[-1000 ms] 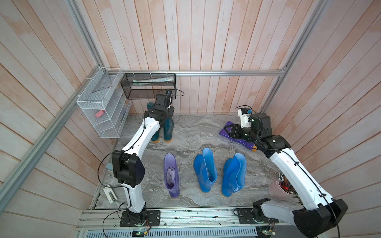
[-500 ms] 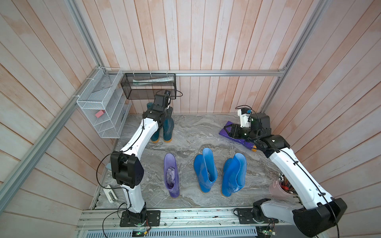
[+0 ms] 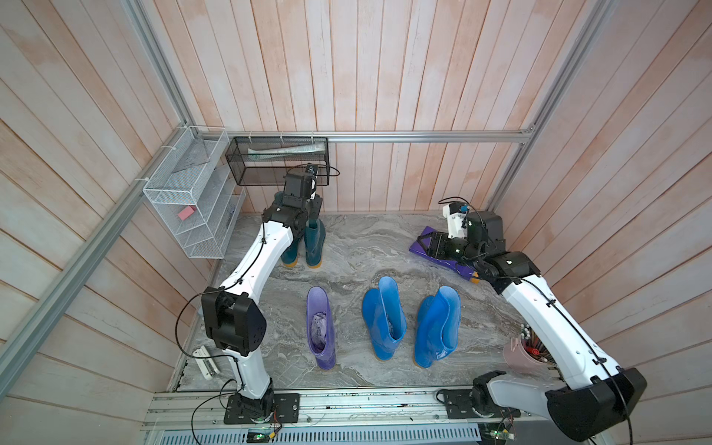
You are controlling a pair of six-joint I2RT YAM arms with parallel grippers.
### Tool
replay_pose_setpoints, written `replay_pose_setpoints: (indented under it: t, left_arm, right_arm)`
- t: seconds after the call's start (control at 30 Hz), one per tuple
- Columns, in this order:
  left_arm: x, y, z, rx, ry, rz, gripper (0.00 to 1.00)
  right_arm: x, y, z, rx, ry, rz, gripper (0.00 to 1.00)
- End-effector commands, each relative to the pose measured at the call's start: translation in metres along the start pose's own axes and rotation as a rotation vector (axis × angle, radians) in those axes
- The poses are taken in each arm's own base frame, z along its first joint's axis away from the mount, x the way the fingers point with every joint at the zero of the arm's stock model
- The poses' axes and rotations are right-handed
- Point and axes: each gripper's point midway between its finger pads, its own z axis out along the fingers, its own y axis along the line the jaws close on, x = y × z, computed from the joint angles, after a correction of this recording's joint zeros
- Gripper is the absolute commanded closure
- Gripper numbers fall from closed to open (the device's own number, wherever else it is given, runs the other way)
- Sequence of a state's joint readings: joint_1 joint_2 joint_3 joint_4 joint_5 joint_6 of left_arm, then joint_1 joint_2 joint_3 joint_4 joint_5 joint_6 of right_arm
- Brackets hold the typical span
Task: Match and arrange rain boots in pairs
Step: Pair a pair of rain boots at the center of the board, then pick up the rain boot at the center of the board.
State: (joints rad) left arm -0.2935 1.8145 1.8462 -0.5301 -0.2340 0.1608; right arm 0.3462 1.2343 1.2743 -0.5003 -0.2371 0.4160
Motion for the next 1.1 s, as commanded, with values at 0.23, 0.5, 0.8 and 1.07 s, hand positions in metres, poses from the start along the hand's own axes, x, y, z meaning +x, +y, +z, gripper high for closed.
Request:
replay_pose_setpoints:
  t: [0.23,0.5,0.8,1.07]
  left_arm:
    - [-0.037,-0.005,-0.067,0.153,-0.119,-0.123,0.57]
    - [-0.018,-0.03,-0.13,0.243,-0.157,-0.197,0.55]
    - [0.035,-0.049,-0.216,0.402,-0.257,-0.351,0.52]
    - [0.06,-0.044,-0.269,0.48,-0.334,-0.403,0.48]
  right_arm:
    - [0.003,0.037,-0.007,-0.008,0.02,-0.081,0.44]
    - [0.028,0.092,-0.023,-0.016,0.055,-0.156,0.4]
    - [0.079,0.12,-0.037,0.003,0.14,-0.185,0.36]
    - [0.122,0.114,-0.038,0.055,0.212,-0.175,0.35]
